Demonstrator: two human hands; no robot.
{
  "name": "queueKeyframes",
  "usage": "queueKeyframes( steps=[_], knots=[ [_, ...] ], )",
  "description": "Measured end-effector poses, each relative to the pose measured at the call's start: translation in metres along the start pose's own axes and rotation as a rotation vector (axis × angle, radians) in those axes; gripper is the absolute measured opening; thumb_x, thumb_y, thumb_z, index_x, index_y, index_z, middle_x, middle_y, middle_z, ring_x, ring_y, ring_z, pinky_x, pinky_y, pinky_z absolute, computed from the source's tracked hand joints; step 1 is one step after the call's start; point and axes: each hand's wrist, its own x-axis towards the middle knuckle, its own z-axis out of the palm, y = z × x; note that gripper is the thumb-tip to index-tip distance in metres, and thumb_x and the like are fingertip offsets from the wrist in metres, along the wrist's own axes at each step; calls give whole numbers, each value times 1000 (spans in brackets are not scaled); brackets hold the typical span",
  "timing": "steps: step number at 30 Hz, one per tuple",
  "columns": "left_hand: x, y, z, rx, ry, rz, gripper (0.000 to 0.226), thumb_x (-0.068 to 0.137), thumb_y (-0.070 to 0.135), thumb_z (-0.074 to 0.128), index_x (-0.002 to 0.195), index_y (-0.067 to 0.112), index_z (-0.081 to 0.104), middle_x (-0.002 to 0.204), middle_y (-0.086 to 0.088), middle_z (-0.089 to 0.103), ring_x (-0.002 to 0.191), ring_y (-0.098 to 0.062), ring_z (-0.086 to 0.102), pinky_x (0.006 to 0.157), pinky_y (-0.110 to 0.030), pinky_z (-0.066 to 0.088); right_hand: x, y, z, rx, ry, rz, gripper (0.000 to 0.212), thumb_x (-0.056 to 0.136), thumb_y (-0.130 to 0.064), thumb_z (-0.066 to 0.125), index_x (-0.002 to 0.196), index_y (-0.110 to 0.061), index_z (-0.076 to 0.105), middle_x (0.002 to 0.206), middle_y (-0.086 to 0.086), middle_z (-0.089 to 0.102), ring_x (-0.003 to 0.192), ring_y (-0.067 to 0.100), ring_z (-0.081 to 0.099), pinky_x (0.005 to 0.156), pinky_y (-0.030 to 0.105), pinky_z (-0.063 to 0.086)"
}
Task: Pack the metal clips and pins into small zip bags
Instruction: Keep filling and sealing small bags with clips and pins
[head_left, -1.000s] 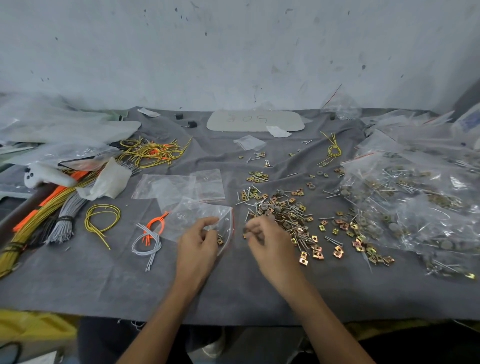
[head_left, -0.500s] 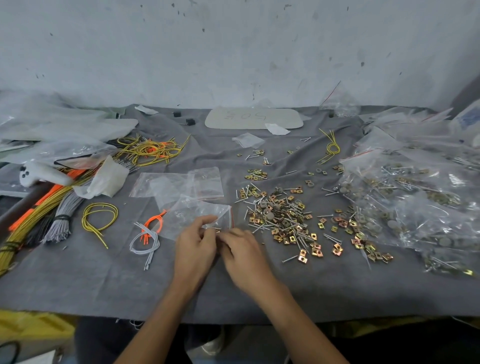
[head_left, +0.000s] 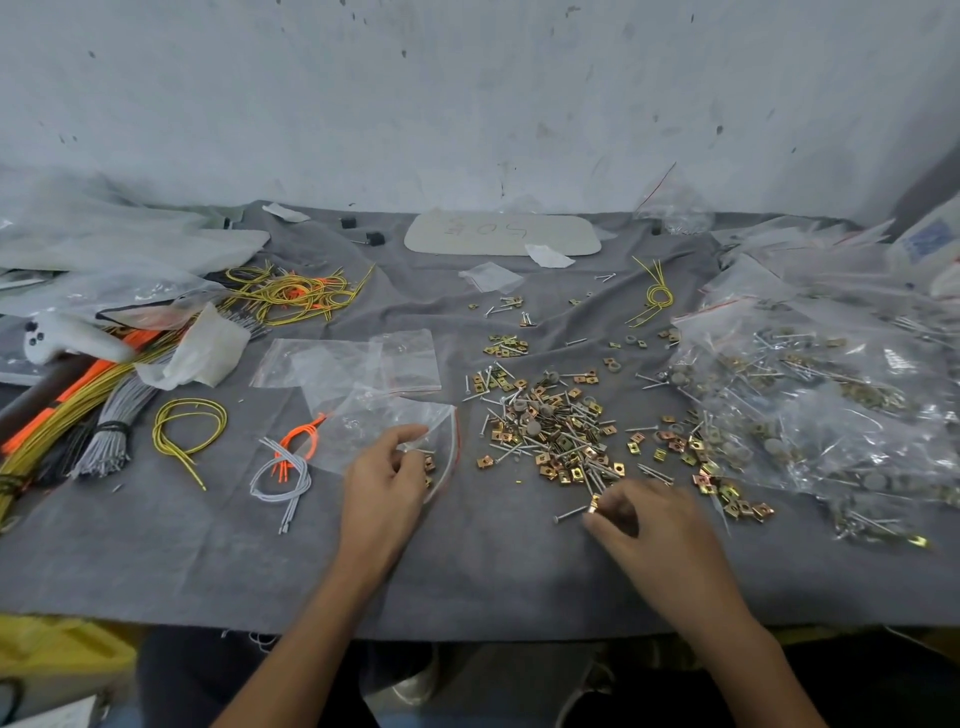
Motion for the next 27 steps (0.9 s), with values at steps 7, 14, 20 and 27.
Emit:
queueKeyframes(
  steps=[7, 14, 20, 27],
  knots=[
    [-1, 1, 0, 12, 11, 14, 34, 75, 37, 45, 100, 41, 68, 54, -1, 57, 50, -13, 46, 52, -33, 39, -1, 1, 2, -30, 8, -22, 10, 100, -34, 53, 91, -33, 58, 94, -14, 57, 93, 12, 47, 81, 35, 44],
    [-2, 2, 0, 11, 8, 13, 34, 76, 35, 45, 100, 39, 68, 53, 1, 55, 50, -13, 45, 53, -33, 39, 0, -30, 5, 286, 88, -75, 11, 101, -29, 53, 91, -27, 57, 81, -13, 60, 78, 4, 55, 64, 26, 41],
    [-1, 3, -1, 23, 7, 11, 33, 76, 34, 45, 100, 37, 69, 54, -1, 57, 50, -15, 47, 53, -36, 42, 15, -98, 43, 436, 46, -259, 12, 100, -19, 57, 88, -19, 59, 79, -11, 57, 75, 7, 52, 69, 23, 39],
    [-1, 2, 0, -1, 7, -6, 33, 76, 32, 47, 101, 37, 69, 65, 1, 70, 56, -13, 58, 59, -37, 50, 35, -125, 82, 260, -45, -277, 22, 100, -20, 49, 121, -24, 56, 111, 1, 67, 105, 25, 55, 87, 43, 45]
  ],
)
